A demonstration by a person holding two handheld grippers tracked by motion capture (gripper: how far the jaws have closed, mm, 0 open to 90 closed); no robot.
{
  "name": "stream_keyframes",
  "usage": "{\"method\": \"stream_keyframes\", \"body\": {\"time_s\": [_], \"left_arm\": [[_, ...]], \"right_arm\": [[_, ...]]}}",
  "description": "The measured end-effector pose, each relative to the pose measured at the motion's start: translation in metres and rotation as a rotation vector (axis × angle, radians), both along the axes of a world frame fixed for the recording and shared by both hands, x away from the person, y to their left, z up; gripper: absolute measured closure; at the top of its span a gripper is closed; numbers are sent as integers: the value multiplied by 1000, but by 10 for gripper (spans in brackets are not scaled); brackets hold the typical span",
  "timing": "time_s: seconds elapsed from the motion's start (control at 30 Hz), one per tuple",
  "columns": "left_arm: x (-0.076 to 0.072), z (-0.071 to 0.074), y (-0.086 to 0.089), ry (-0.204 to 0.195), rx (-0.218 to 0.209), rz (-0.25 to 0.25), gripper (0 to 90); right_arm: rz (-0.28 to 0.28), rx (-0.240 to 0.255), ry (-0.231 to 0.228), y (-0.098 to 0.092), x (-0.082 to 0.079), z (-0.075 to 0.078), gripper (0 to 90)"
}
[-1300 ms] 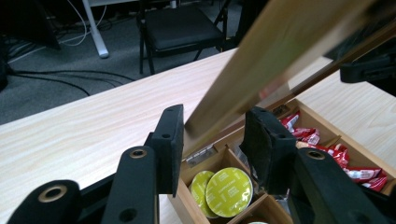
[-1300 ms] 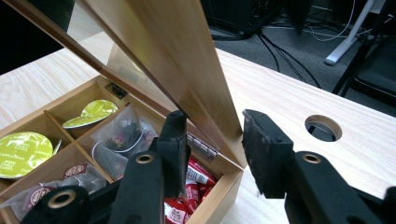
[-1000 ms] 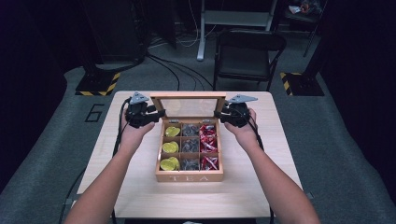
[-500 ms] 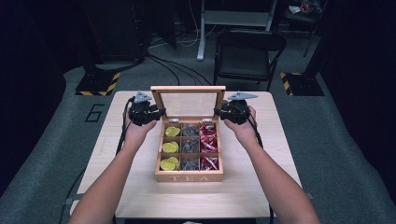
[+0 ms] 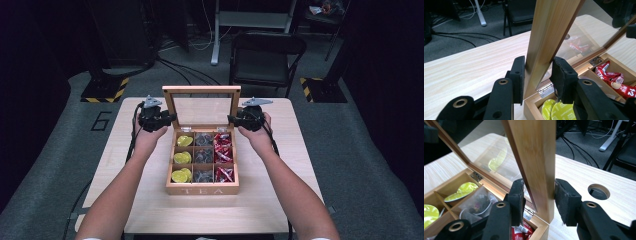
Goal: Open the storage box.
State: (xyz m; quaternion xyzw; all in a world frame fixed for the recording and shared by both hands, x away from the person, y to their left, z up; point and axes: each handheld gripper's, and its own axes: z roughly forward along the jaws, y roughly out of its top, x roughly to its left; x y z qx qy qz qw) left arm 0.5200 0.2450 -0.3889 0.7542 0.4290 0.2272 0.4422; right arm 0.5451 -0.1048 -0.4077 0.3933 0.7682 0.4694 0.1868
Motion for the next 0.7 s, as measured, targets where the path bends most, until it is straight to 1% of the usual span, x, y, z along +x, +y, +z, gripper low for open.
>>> {"method": "stream_keyframes", "body": {"time_s": [0.07, 0.23, 0.27, 0.3, 0.43, 0.5, 0.53, 0.57, 0.6, 0.7], "left_arm": [[1, 0, -1, -4, 1, 6, 642], [6, 0, 0, 4, -10, 10, 643], [6, -1, 0, -4, -10, 15, 644], [7, -1, -1, -2, -17, 19, 644], [10, -1, 0, 12, -9, 22, 647], [11, -3, 2, 32, -24, 27, 651], [11, -3, 2, 32, -24, 27, 649], [10, -3, 2, 35, -36, 32, 649], [10, -3, 3, 33, -32, 29, 631], [8, -4, 3, 32, -40, 34, 608]], "right_arm": [[-5, -1, 7, 2, 1, -2, 600], [6, -5, -1, 0, 5, -4, 630], [9, -3, 1, -1, 6, -4, 634], [11, -3, 1, -2, 7, -4, 636], [7, -12, 11, 0, 10, -3, 645], [1, -14, 16, 0, 12, -3, 650], [1, -14, 16, 0, 12, -3, 650], [-1, -17, 16, 0, 13, -3, 652], [-8, -5, 31, 0, 15, -3, 654], [-5, -5, 33, 0, 18, -3, 655]]}}
